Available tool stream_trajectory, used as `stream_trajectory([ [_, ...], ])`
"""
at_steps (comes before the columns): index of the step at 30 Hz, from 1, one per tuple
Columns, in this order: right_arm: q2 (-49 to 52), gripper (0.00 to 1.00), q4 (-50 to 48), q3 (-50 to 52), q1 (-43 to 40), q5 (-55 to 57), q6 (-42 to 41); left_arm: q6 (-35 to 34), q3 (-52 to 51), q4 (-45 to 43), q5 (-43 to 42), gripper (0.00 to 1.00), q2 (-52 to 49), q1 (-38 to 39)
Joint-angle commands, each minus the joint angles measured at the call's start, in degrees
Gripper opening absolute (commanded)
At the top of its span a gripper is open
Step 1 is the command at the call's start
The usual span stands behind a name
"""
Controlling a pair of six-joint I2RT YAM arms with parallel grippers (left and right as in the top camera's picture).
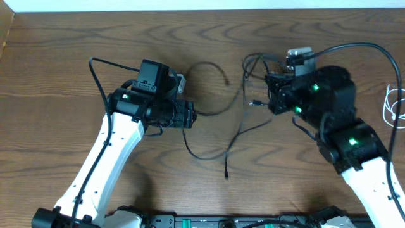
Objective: Untangle cables
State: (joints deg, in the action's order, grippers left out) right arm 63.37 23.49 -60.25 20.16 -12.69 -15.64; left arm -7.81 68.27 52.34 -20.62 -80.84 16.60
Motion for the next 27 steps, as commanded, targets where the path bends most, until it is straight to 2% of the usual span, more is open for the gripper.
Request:
stream_trajectory([
  [1,-2.23,0.01,-4.44,0.09,0.17,-9.81,1.57,0.48,0.39,0.09,0.55,0.72,-0.17,-0.13],
  [2,-2.01,0.01,-5.03,0.09,0.17,-12.74,1.55,0.48,0.39,-0.09,0.55,0.72,-0.17,-0.11],
  [6,1.29,0.02,5.79,0.09,0.02,1.97,1.57,0.46,0.39,-0.50,0.13,0.72,-0.17,-0.11],
  [8,3.43,0.01,5.05,0.09,0.66,-21.68,8.90,0.48,0.39,-0.85,0.13,0.72,-0.17,-0.11],
  [9,3.74,0.01,3.80,0.07,1.27,-28.09,9.99,0.46,0.39,-1.46,0.11,0.72,-0.17,-0.11],
  [10,3.74,0.01,3.34,0.07,1.60,-28.85,10.01,0.46,0.39,-1.68,0.11,0.72,-0.17,-0.11],
  [11,3.69,0.01,2.86,0.02,1.81,-28.50,10.03,0.46,0.39,-1.84,0.13,0.72,-0.20,-0.11],
  [13,3.61,0.01,3.41,-0.37,1.77,-18.58,8.37,0.48,0.39,-1.70,0.13,0.72,-0.17,-0.11],
  [14,3.61,0.01,5.49,-0.61,1.79,-7.87,4.76,0.48,0.39,-1.49,0.13,0.72,-0.20,-0.11],
  [20,3.74,0.01,17.38,-0.61,1.81,-1.77,7.21,0.46,0.39,-1.40,0.13,0.72,-0.17,-0.11],
  [24,3.72,0.01,21.00,-0.61,1.81,-4.66,8.17,0.46,0.39,-1.44,0.13,0.72,-0.17,-0.11],
  [27,3.69,0.01,19.74,-1.97,1.81,-14.99,12.22,0.26,0.39,-1.46,0.13,0.72,-0.20,-0.11],
])
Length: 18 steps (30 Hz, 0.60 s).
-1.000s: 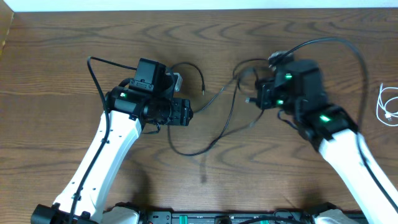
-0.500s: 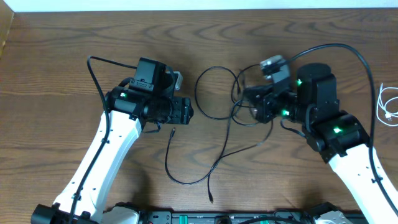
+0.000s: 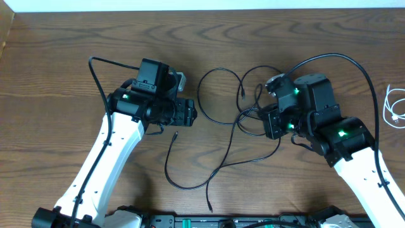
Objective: Untangle cables
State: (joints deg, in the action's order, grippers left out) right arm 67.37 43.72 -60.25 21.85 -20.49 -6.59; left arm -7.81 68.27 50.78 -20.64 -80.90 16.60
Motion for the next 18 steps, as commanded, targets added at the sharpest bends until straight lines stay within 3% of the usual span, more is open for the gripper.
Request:
stream_trajectory([
  [1,-0.37,0.01,-1.18,-2.71,0.13,-9.84,4.83,0.09,0.39,0.09,-0.13,0.72,-0.13,-0.11],
  [6,-0.42,0.01,-2.56,-7.43,0.13,-10.45,5.62,0.09,0.39,-0.57,-2.89,0.72,-0.13,-0.11],
  [9,-0.50,0.01,-3.50,-9.40,0.11,-18.64,7.98,0.09,0.39,-1.38,-3.54,0.76,-0.13,-0.11],
  [13,-1.01,0.01,-4.50,-14.03,0.11,-19.17,7.93,0.28,0.39,-6.80,-14.82,0.79,-0.33,-0.11],
  [18,-3.21,0.01,-7.78,-15.82,0.11,-20.37,6.12,0.28,0.39,-12.63,-20.39,0.80,-0.35,1.01],
])
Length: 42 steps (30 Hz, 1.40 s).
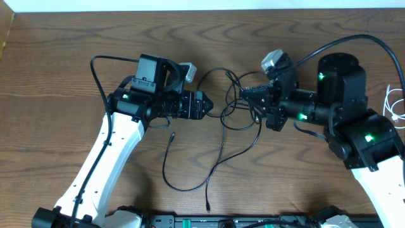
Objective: Untangle cables
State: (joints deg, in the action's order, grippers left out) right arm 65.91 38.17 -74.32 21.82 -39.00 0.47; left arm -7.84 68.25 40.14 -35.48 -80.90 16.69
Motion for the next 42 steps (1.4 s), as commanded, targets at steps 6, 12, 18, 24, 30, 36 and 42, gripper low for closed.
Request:
stream_trajectory([
  [6,-5.25,0.01,-17.29,-1.75,-0.39,1.18,-6.84,0.28,0.42,-3.61,-3.04,0.80,-2.80,6.43],
  [12,-6.78,0.01,-18.25,-1.75,-2.40,5.25,-7.28,-1.07,0.42,-3.39,-1.18,0.80,-10.62,6.93],
  [18,-6.75,0.01,-17.25,-1.75,-2.40,7.02,-7.30,-3.82,0.44,-5.35,-12.66,0.23,-13.81,6.91],
  [24,-6.73,0.01,-2.29,-1.75,-8.68,62.07,-13.55,-3.82,0.44,3.41,7.85,0.08,-13.73,1.81],
  [30,-3.23,0.01,1.84,-1.75,-32.72,70.62,-13.53,-3.56,0.85,7.98,12.20,0.07,-5.09,-15.52],
  [36,2.86,0.01,1.70,-1.75,-40.19,42.05,-13.27,-8.15,1.05,2.89,0.26,0.08,9.33,-25.57],
  [42,10.32,0.23,5.55,-1.75,-33.40,-5.14,1.81,-10.91,1.05,-3.39,-17.00,0.08,16.09,-16.68],
])
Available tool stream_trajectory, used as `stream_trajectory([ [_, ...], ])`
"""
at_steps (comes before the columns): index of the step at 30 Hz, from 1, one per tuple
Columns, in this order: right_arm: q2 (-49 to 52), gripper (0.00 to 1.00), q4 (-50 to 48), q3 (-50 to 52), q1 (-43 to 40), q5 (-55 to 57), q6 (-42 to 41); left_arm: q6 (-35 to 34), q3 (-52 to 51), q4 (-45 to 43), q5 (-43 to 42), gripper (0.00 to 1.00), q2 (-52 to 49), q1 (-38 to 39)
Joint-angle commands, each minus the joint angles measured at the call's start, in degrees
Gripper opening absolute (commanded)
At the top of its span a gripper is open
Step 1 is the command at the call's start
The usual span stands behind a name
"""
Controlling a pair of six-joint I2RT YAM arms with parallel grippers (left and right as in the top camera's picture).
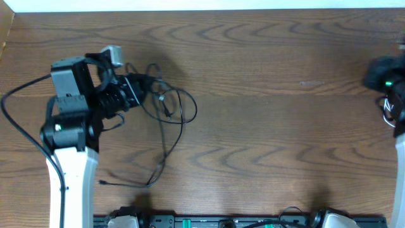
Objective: Untangle cables
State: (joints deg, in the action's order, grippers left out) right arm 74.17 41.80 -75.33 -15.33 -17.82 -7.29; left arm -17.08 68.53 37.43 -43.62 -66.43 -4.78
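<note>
In the overhead view my left gripper (142, 87) sits at the far left of the table, shut on a bundle of thin black cables (171, 104). The cables loop out to its right, and one strand trails down to a plug end (102, 182) near the front edge. How many cables are in the bundle cannot be told. Only part of my right arm (383, 79) shows at the far right edge. Its fingers are out of view, well away from the cables.
The brown wooden table (272, 126) stretches between the two arms. A bit of white cable (385, 105) peeks out beside the right arm at the right edge. Black equipment lines the front edge (215, 221).
The left gripper has moved from the table's middle to the far left, taking the black cables with it. The right arm let go and now sits at the right edge.
First the right gripper held the tangle at the right while the left arm waited at centre-left. Then the cables lay spread lower between both arms. Then both grippers met at the tangle. Now the left holds it alone at the far left.
</note>
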Motion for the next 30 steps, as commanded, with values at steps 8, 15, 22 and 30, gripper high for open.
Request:
stream_trajectory([
  [8,6.86,0.61,16.09,-0.72,27.45,-36.74,30.56,2.01,0.74,-1.90,-3.50,0.08,0.20,16.87],
  [15,9.38,0.64,11.19,-0.68,38.71,-36.11,30.71,1.97,0.70,-1.79,-4.48,0.08,-0.20,18.45],
  [22,14.88,0.23,1.18,-0.68,42.51,-36.11,27.41,1.97,0.70,-3.30,-9.73,0.08,-0.15,18.99],
  [30,8.83,0.01,2.95,-0.70,31.52,31.54,-1.44,1.97,0.63,12.81,39.74,0.08,-2.62,18.93],
])
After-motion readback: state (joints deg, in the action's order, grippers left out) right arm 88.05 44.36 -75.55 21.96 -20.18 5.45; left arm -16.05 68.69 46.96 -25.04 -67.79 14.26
